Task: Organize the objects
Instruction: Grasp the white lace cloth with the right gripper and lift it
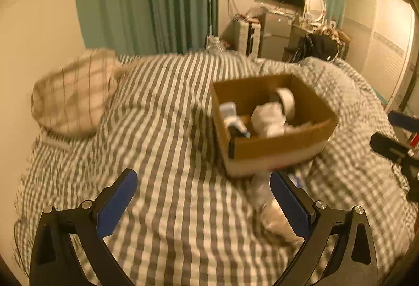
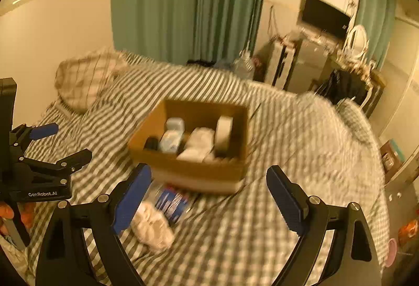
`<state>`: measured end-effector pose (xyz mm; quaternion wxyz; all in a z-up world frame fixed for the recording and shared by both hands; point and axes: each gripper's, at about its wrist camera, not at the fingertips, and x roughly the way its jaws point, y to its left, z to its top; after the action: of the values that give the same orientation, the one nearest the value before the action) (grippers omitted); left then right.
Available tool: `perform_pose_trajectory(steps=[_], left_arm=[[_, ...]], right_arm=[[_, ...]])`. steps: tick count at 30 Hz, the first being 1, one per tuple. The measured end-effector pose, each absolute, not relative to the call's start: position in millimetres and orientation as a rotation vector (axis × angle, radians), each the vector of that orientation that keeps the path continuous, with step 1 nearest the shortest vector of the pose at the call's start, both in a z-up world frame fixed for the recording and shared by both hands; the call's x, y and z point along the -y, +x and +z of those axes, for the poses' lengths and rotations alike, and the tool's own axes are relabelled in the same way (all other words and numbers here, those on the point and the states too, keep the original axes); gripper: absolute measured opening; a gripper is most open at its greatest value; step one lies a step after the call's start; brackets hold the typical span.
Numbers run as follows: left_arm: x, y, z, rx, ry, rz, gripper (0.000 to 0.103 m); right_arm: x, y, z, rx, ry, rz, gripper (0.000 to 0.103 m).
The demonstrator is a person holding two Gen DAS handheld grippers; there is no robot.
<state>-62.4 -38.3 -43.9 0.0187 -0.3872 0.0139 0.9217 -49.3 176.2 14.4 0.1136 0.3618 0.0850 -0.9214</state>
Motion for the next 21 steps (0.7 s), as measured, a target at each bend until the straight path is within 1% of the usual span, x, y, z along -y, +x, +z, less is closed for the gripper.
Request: perform_pose_trajectory(steps=[4,8,12,16,19,20,21], left_arm=[[37,-56,-72,-0.054,-1.259,2.849,0.103],[34,-55,-90,-0.097,-1.303,2.83,0.103],[39,-58,-104,-0.065,-1.368,2.811,0.103],[47,-60,-108,-0.004,-1.389,2.802,0.103],[46,-60,-108,0.004,-1.395,2.799,0.103],[46,-59,-109,0.002,-1.397,2.799,0.103],[46,-59,-109,0.001,-1.397,2.798,0.103]], right_arm=[[-158,-53,-37,-0.295,1.182,-2.627,0.09],[-145,-56,-74,-0.304,1.283,-2.529,0.09],[-136,-59,-100,-0.308,1.367,-2.438,0.09],[-127,-62,-114,-0.327,1.419,-2.369,0.089],[-119,-63,-129,-0.342,1.477,-2.288,0.079],[-117,-65,-135,-0.352,1.502,-2.274,0.069],[-116,-66,-139,-0.362,1.523,-2.265,0.056]])
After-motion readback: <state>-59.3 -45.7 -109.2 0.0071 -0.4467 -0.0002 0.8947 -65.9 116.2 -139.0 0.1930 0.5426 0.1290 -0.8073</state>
